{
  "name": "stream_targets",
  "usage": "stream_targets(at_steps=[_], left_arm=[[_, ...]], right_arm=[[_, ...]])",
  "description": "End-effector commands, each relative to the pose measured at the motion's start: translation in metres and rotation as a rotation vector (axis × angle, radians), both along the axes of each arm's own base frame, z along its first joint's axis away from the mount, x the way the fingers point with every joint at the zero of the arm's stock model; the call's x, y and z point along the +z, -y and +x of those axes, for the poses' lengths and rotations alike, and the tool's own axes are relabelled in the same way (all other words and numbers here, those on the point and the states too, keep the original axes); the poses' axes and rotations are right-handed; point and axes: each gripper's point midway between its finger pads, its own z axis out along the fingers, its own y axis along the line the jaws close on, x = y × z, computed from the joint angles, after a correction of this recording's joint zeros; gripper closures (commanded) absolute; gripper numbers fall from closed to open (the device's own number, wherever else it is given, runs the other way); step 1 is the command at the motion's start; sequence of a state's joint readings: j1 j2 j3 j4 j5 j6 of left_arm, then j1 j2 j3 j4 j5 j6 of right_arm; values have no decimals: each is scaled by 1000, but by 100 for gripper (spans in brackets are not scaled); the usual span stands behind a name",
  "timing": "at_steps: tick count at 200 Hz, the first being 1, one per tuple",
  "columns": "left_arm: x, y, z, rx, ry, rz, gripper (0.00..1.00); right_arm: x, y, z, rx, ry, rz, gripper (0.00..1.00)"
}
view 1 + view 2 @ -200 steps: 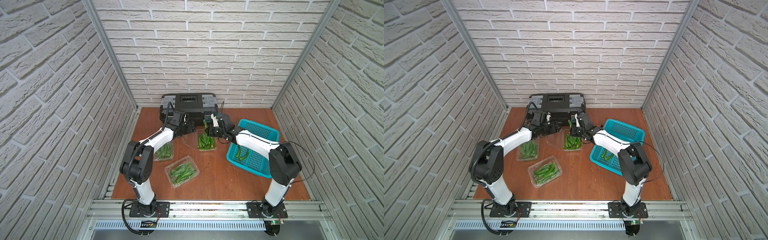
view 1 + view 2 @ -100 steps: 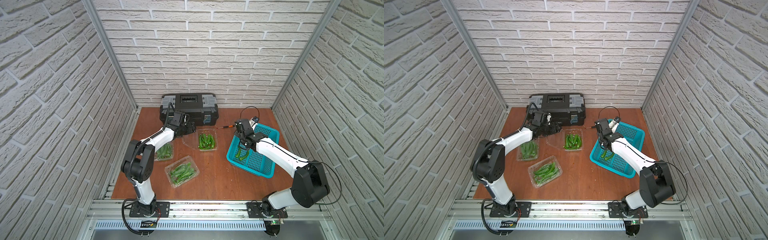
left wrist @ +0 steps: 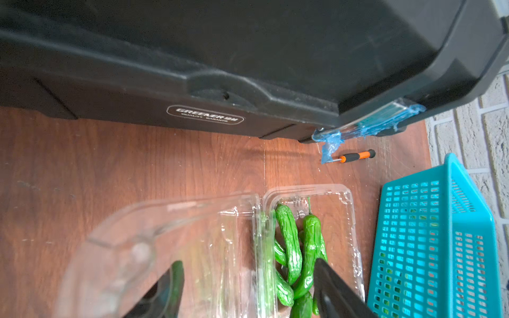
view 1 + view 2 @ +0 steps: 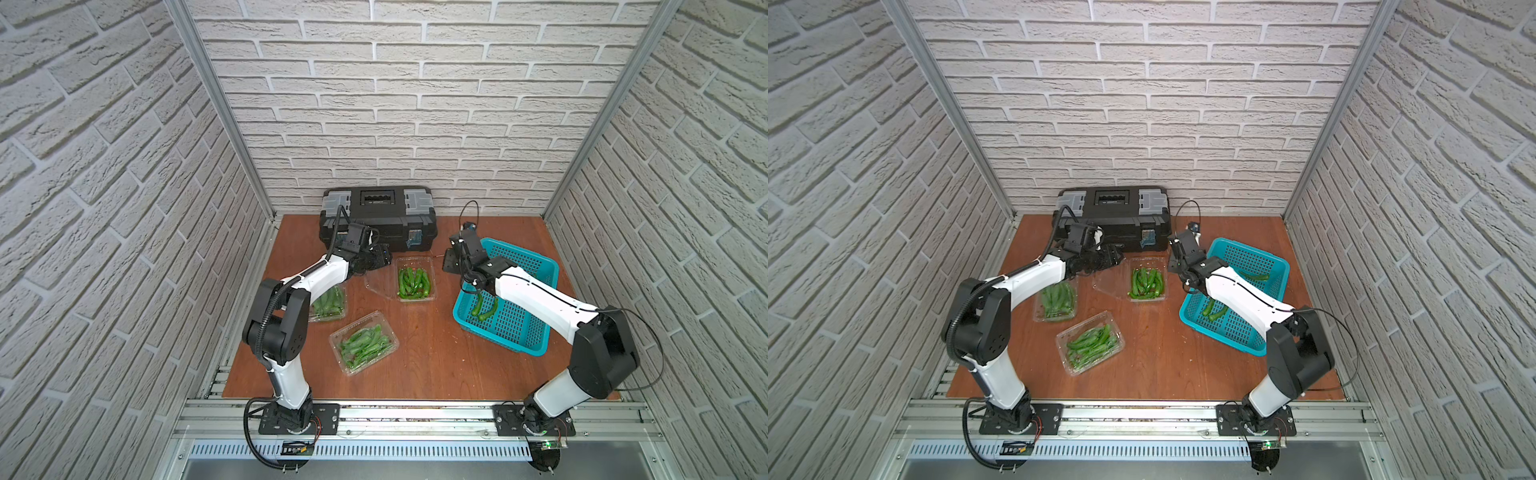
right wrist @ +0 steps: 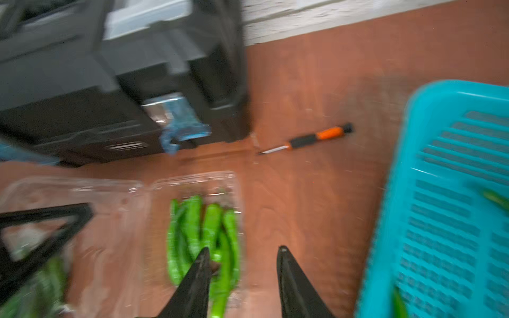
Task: Take small green peppers out of containers
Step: Pick up the green pepper from the packing box.
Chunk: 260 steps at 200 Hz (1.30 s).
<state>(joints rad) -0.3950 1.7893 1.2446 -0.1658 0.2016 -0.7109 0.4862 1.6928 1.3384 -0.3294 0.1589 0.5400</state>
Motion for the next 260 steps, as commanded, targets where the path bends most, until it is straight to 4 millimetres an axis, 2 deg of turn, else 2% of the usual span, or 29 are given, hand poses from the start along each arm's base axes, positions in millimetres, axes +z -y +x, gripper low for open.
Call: stream_targets(at_steps=[1, 29, 49, 55, 57, 64, 106, 163, 188, 206, 233, 260], left_arm=[[8, 3, 4, 0, 25, -5, 27], [11, 3, 4, -1, 28, -2, 27], [12, 3, 4, -2, 31, -2, 27], [12, 3, 4, -1, 30, -2, 27], [11, 3, 4, -1, 29, -2, 27], [12, 3, 4, -2, 31, -3, 27], [13, 3, 3, -2, 33, -2, 27], [13, 2, 2, 0, 35, -1, 27], [13, 2, 2, 1, 35, -1, 27], [13, 3, 2, -1, 34, -1, 27], [12, 2, 1, 0, 31, 1, 27], [11, 3, 2, -2, 27, 1, 27]], right_arm=[[-27, -47, -13, 234, -157, 92, 60], [-58, -53, -11, 217, -274, 82, 61], [-73, -54, -6, 206, -317, 58, 61], [-71, -55, -4, 209, -312, 59, 61], [-81, -55, -4, 209, -332, 51, 61], [-90, -55, -3, 207, -348, 42, 61], [-112, -53, 0, 184, -384, 16, 61], [-131, -52, 5, 156, -401, 2, 64], [-136, -51, 7, 145, -402, -2, 66], [-135, -51, 8, 140, -390, 0, 72], [-119, -52, 11, 147, -329, 26, 86], [-95, -53, 12, 156, -263, 58, 94]])
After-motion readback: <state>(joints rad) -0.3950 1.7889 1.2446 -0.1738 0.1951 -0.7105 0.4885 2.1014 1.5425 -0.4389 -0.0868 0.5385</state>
